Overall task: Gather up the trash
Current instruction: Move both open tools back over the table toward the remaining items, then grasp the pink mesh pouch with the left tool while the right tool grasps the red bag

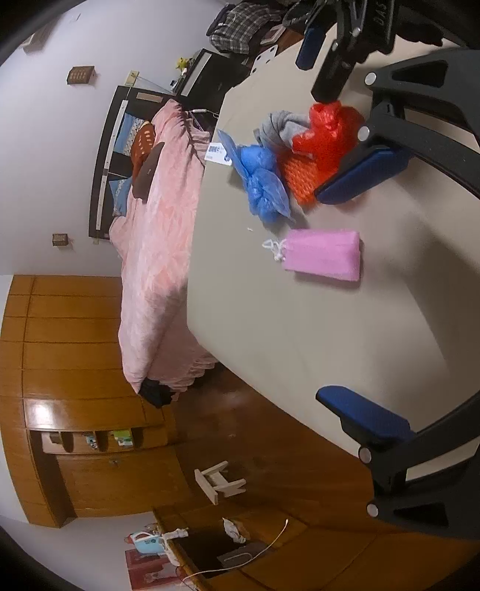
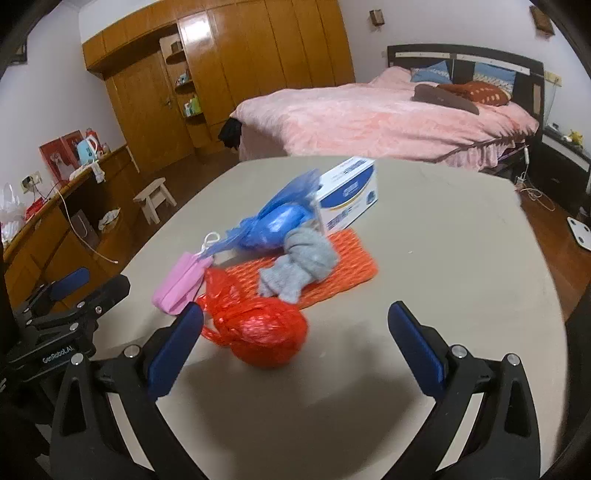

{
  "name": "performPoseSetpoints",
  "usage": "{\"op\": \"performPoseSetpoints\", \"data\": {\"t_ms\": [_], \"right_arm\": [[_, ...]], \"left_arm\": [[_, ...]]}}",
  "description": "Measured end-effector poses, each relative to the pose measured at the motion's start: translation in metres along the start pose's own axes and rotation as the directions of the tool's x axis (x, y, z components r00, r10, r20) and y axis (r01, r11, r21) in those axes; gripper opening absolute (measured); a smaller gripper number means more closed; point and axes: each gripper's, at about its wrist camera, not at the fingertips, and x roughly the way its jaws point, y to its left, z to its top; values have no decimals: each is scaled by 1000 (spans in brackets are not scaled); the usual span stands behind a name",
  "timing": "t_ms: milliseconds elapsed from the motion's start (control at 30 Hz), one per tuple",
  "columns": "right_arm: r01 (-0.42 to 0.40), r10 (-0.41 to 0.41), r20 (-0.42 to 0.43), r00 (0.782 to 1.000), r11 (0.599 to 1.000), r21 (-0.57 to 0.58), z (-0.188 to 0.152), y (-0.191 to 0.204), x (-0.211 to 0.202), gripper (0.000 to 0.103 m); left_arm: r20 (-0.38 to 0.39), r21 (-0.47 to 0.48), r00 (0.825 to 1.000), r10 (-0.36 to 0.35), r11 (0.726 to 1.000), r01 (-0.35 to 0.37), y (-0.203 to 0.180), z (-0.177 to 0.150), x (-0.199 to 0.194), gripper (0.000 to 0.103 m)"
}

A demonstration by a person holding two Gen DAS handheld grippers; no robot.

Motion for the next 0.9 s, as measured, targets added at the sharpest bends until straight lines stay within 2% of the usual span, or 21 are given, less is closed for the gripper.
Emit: {"op": "performPoseSetpoints", "data": {"t_ms": [133, 200, 333, 400, 500, 900], "right_arm": [[4, -4, -34, 999, 1000, -22, -5, 8, 10, 93], [-2, 1, -58, 998, 1000, -24, -7, 9, 16, 85], [-19, 16, -102, 995, 1000, -25, -14, 13, 25, 75], [-37, 33, -120, 992, 999, -32, -16, 16, 29, 64], [-67, 61, -136, 989, 997, -38, -16, 19, 33, 55], [-82, 79, -119, 990, 996, -21, -25, 1, 4, 52]], "left_arm": [[-15, -10, 1000, 2, 1000, -2, 5, -4, 6, 97], [-21, -15, 1000, 4, 1000, -5, 7, -5, 8, 97], [-30, -33, 1000, 4, 999, -5, 11, -5, 12, 97], [-32, -37, 999, 4, 999, -5, 12, -6, 12, 97], [-37, -34, 999, 5, 999, -7, 12, -7, 13, 97], [-52, -13, 998, -20, 1000, 19, -4, -6, 20, 97]]}}
